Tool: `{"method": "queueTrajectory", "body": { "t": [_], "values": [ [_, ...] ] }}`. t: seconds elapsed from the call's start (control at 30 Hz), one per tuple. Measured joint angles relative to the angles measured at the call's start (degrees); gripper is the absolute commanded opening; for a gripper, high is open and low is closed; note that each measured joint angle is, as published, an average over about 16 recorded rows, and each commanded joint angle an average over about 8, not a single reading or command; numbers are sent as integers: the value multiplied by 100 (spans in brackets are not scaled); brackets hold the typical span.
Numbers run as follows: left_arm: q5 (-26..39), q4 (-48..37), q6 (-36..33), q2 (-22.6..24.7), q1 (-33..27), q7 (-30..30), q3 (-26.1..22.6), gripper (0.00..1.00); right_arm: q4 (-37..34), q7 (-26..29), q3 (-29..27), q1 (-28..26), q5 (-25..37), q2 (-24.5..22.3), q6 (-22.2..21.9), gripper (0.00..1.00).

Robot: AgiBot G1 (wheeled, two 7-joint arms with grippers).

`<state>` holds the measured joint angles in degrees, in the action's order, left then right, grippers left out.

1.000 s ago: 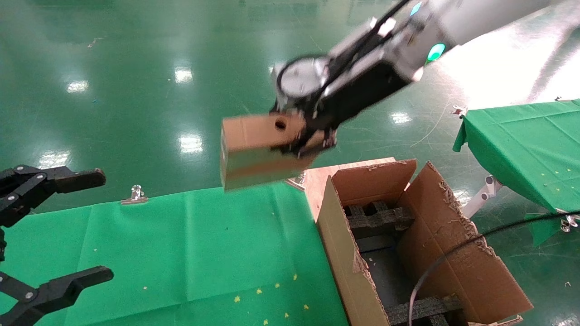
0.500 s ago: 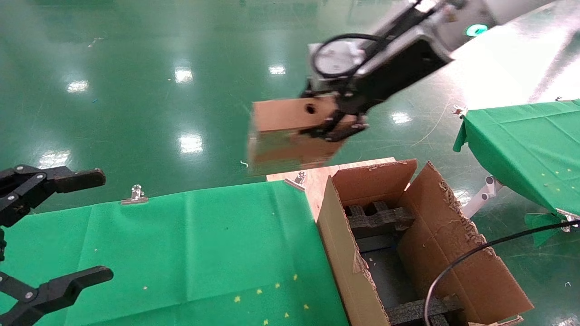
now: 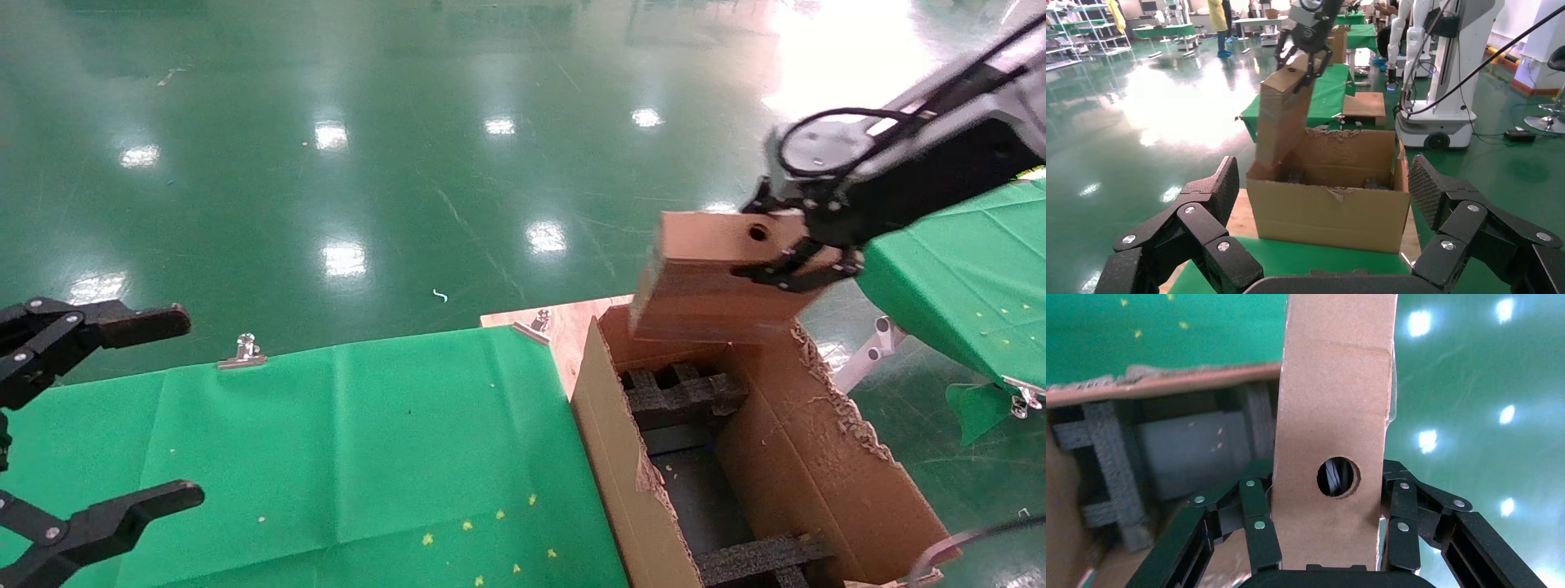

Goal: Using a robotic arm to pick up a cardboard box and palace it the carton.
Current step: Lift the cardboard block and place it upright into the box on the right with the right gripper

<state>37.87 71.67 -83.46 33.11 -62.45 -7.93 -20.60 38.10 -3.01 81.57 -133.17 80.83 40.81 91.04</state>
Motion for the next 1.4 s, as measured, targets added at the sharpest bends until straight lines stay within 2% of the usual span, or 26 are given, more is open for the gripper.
{"method": "queueTrajectory", "body": {
  "t": [0.33, 0.7, 0.87, 1.07, 1.4],
  "values": [
    [0, 0, 0, 0, 0, 0, 0, 100, 687, 1193, 377, 96, -290, -1006, -419, 0],
    [-1, 0, 0, 0, 0, 0, 0, 100, 2063, 3197, 440, 654, -603, -2337, -1550, 0],
    [-1, -1, 1, -1, 0, 1, 0, 100, 2764, 3848, 484, 847, -688, -2809, -1992, 0],
    [-2, -1, 2, -1, 1, 1, 0, 100, 3207, 4161, 522, 948, -724, -3056, -2234, 0],
    [-2, -1, 2, -1, 1, 1, 0, 100, 3145, 4133, 516, 939, -720, -3015, -2206, 0]
  ]
}}
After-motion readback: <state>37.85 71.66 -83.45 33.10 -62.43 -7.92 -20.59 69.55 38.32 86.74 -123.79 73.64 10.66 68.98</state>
